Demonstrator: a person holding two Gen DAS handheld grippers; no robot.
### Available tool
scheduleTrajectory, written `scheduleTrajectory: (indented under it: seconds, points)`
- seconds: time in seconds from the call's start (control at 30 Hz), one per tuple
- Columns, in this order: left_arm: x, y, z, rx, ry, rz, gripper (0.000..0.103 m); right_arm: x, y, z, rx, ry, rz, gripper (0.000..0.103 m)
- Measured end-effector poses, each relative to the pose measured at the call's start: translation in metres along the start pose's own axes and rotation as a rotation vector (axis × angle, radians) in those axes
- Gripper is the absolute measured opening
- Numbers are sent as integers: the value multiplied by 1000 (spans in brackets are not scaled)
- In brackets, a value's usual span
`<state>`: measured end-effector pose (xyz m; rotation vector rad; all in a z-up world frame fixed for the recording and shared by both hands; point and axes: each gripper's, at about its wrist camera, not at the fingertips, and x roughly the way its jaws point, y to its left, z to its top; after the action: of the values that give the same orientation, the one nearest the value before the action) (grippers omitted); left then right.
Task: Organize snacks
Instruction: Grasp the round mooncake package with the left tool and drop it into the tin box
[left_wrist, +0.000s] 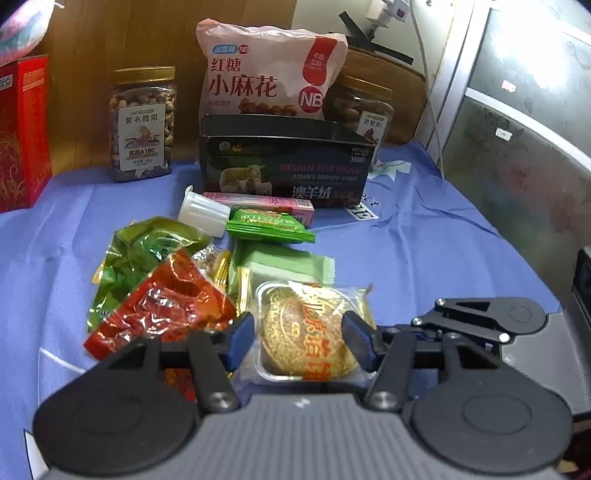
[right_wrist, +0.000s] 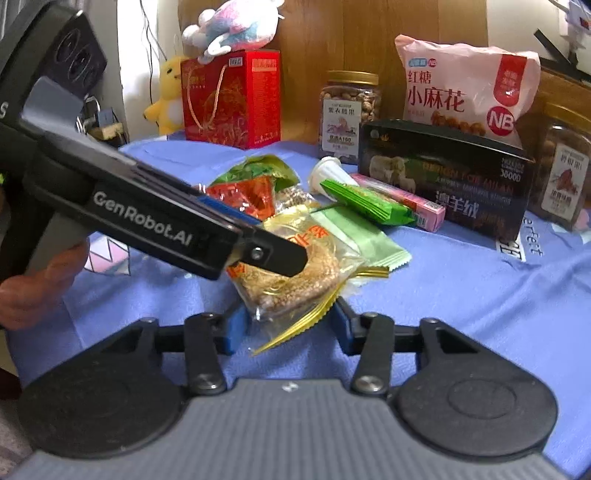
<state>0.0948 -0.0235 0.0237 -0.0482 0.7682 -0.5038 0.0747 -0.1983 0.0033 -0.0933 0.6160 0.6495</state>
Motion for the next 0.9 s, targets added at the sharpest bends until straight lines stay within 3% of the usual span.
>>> scheduleTrajectory:
  seconds: [0.2,0.4,0.63,0.77,0.9]
  points:
    - [-7,-17,41,42,-89,-19,52,-25,-13,22,-25,-128,-66,41]
    - [21,-20,125,66,-180,-37,52,-13,-59,83,-55,-165,-141,40]
    - [104,7,184,-15,-113,-58,52,51,-128,116,8,-121,-202,40]
    - [134,10,188,14,-72,-58,54,61,-141,122,-29,-125,-283,40]
    - [135,11,188,32,-79,-60,59,58,-142,119,-23,-148,-306,46]
